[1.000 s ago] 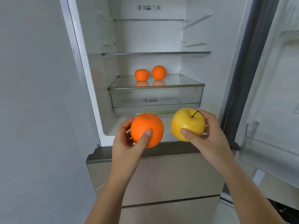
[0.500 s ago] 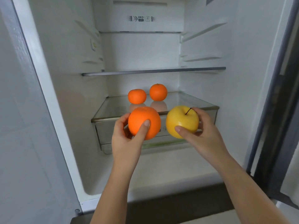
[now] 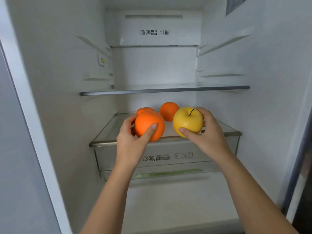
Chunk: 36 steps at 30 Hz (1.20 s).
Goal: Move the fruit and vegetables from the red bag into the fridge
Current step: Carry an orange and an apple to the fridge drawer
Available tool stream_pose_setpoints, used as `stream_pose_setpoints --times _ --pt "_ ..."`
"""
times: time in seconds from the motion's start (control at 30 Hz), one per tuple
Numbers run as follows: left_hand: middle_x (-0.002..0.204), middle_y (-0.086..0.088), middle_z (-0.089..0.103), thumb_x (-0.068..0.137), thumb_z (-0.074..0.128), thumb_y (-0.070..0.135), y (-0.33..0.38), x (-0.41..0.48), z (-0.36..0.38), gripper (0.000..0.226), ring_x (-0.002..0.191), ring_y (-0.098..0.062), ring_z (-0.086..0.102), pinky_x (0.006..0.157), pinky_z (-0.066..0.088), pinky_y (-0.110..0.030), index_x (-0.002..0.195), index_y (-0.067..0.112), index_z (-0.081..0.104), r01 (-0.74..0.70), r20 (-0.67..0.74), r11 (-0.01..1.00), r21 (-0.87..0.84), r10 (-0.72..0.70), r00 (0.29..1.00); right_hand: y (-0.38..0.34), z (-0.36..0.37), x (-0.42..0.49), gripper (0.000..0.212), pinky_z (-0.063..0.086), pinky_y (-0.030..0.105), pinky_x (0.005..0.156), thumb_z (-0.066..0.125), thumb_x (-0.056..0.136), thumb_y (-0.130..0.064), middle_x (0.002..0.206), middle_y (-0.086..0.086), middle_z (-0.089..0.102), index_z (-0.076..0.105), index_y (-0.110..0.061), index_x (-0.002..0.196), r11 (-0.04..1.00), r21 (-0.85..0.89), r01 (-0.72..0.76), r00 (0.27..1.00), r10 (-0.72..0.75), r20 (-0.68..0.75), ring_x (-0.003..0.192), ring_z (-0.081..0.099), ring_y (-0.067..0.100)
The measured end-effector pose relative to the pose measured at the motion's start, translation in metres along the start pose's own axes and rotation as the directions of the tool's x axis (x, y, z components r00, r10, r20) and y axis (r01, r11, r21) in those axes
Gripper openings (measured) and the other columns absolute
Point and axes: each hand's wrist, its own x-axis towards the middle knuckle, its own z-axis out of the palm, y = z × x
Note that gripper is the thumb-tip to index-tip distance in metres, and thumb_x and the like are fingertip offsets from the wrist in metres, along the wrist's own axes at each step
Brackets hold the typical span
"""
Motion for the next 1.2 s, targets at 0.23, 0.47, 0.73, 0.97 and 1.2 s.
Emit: stream_pose_setpoints --times 0.23,0.47,0.73,0.97,1.2 --pt "0.113 0.003 0.054 0.075 0.073 0.035 -0.004 0.022 0.029 0.056 0.102 -0.016 0.053 0.086 0.046 -0.033 0.124 0.023 0.049 -0.003 0.033 0.991 0.134 -0.001 0.999 0.017 0.003 0.044 0.068 0.034 0.024 0.078 0.077 0.071 -0.030 0.113 -0.005 0.044 0.041 -0.023 0.128 0.998 -0.009 -0.055 0.993 0.055 0.105 0.098 0.046 0.013" --pt "0.117 -0.002 0.058 0.080 0.065 0.043 -0.006 0.045 0.049 0.056 0.105 -0.023 0.055 0.087 0.045 -0.034 0.128 0.022 0.046 -0.011 0.135 0.947 0.322 -0.035 0.990 0.034 0.007 0.075 0.069 0.035 0.025 0.075 0.076 0.072 -0.034 0.115 0.000 0.050 0.040 -0.019 0.129 0.992 -0.076 -0.102 0.972 0.115 0.206 0.097 0.049 0.016" --pt "0.127 -0.006 0.054 0.079 0.065 0.044 -0.008 0.059 0.061 0.065 0.113 -0.025 0.051 0.090 0.042 -0.034 0.134 0.020 0.040 -0.034 0.171 0.900 0.434 -0.045 0.984 0.047 0.013 0.089 0.077 0.036 0.028 0.084 0.073 0.074 -0.038 0.133 0.003 0.044 0.033 -0.018 0.136 0.989 -0.081 -0.122 0.960 0.138 0.242 0.113 0.046 0.020" --pt "0.130 -0.005 0.051 0.078 0.069 0.037 -0.011 0.063 0.057 0.067 0.113 -0.019 0.049 0.082 0.035 -0.022 0.135 0.017 0.040 -0.051 0.198 0.922 0.384 -0.028 0.980 0.050 0.014 0.088 0.092 0.035 0.034 0.097 0.075 0.072 -0.038 0.145 0.002 0.031 0.019 -0.025 0.144 0.989 -0.098 -0.115 0.960 0.136 0.244 0.125 0.038 0.022" --pt "0.135 -0.004 0.047 0.073 0.074 0.037 -0.012 0.063 0.060 0.075 0.119 -0.019 0.046 0.088 0.035 -0.023 0.136 0.016 0.039 -0.093 0.177 0.913 0.398 0.023 0.984 0.051 0.013 0.087 0.092 0.036 0.033 0.095 0.076 0.071 -0.038 0.144 0.002 0.032 0.020 -0.025 0.143 0.990 -0.085 -0.117 0.964 0.134 0.231 0.123 0.040 0.022"
